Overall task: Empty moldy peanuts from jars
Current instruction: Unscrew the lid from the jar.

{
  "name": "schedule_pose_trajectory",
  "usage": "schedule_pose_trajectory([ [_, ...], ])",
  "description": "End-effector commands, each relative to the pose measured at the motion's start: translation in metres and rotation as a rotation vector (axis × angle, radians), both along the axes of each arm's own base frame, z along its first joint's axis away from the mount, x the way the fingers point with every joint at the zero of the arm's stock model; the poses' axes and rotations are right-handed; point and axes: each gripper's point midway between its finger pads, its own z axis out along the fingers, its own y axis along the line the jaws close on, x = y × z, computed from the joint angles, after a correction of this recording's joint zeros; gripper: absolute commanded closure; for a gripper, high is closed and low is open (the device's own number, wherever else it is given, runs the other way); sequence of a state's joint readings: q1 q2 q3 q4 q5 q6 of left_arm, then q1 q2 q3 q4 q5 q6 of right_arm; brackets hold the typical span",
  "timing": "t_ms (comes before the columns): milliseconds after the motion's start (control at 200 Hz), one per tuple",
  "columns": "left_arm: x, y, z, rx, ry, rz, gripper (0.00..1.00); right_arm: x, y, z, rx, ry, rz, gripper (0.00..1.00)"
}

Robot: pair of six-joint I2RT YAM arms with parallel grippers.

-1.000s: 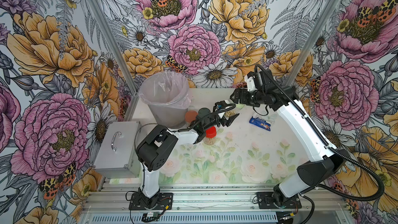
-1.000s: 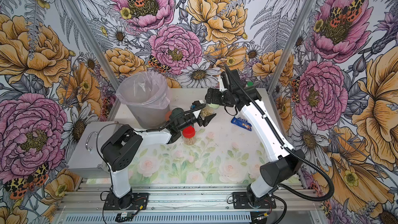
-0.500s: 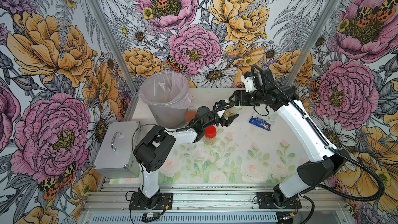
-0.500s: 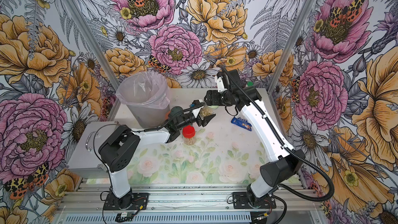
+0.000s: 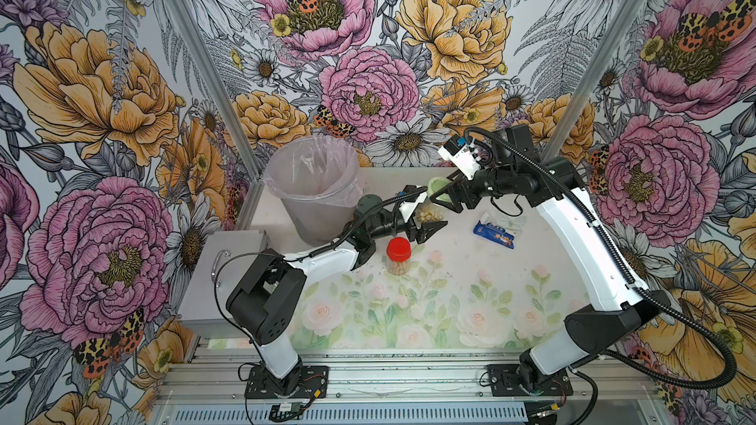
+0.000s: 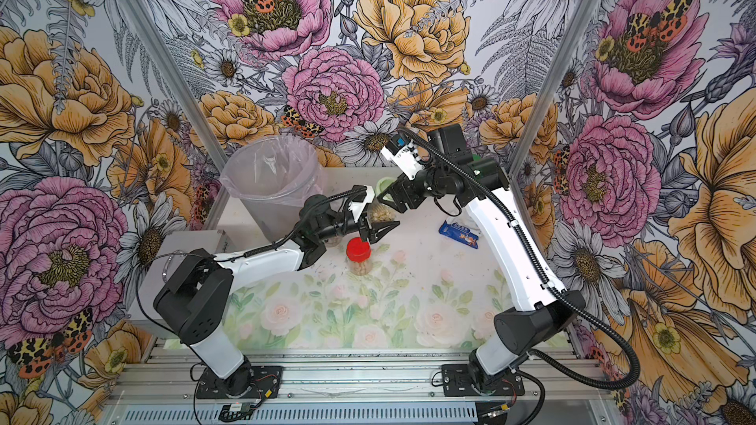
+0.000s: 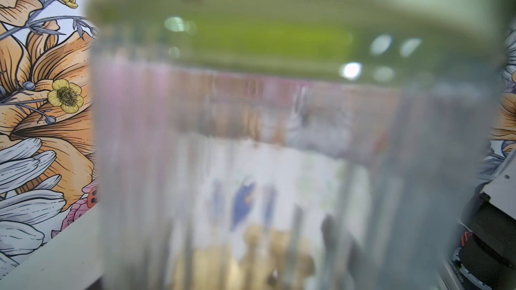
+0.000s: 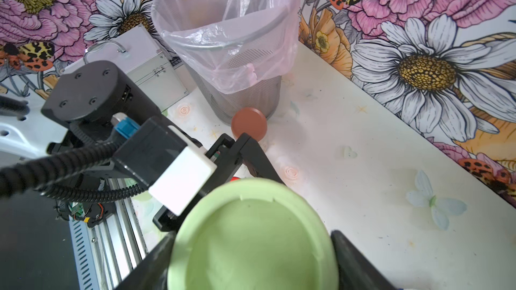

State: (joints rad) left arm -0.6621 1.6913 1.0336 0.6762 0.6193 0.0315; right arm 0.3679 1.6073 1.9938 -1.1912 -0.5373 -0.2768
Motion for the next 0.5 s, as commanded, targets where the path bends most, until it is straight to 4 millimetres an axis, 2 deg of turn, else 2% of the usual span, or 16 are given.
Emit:
schedule_pose_trajectory([
  [0,-0.022,0.015,0.079,-0.154,-0.177,-0.036,0.59,-0.006,-0.006,-0.033,-0.087,0.103,0.107,0.34],
  [100,-0.021,0.017,0.081,-0.156,-0.183,-0.021,0.59,-0.003,-0.007,-0.036,-0.104,0.115,0.103,0.32],
  [235,-0.021,0.018,0.08,-0.153,-0.185,-0.014,0.59,-0.003,-0.012,-0.036,-0.122,0.106,0.08,0.22],
  [495,-0.012,0.021,0.076,-0.147,-0.179,0.011,0.59,-0.002,-0.026,-0.025,-0.084,0.074,0.024,0.07],
])
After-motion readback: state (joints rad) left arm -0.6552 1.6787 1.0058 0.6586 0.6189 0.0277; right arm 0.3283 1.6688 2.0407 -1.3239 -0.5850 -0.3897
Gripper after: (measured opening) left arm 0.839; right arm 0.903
